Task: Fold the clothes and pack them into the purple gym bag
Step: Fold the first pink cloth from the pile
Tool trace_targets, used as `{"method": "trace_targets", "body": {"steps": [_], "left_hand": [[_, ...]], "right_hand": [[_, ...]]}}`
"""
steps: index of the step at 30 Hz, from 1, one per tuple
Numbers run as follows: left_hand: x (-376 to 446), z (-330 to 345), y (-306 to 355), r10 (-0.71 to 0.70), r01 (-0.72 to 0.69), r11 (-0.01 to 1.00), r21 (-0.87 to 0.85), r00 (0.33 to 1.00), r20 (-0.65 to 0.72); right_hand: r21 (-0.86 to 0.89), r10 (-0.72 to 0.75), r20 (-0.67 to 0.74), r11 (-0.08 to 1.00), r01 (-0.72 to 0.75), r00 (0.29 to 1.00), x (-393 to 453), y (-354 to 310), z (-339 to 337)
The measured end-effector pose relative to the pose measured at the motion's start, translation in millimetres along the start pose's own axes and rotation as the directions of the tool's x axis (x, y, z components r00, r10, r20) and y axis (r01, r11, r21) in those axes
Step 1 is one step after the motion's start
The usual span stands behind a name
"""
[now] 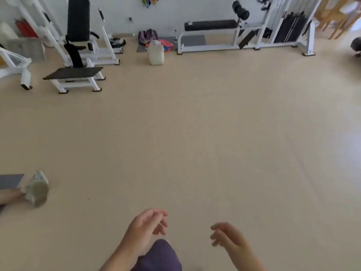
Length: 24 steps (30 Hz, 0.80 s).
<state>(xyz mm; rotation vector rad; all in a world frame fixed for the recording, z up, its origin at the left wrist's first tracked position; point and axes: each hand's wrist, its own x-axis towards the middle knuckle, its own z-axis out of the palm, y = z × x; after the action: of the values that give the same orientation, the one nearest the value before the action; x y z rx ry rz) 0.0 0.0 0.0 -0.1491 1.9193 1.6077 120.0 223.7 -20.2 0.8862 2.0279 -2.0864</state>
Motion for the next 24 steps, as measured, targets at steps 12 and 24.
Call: {"method": "trace_targets", "body": {"steps": [12,24], "left_hand": [[222,-45,105,0.071,-0.069,0.992,-0.102,0.997,0.015],[535,-52,314,0.208,-0.216,0.976,0.015,0.956,0.206]], "right_hand": [[-0.102,-0.155,0.427,0.971,0.218,0.891,255,-174,70],[-0.132,0.052,0.262,0.991,-0.017,0.964,531,-271,46]]}}
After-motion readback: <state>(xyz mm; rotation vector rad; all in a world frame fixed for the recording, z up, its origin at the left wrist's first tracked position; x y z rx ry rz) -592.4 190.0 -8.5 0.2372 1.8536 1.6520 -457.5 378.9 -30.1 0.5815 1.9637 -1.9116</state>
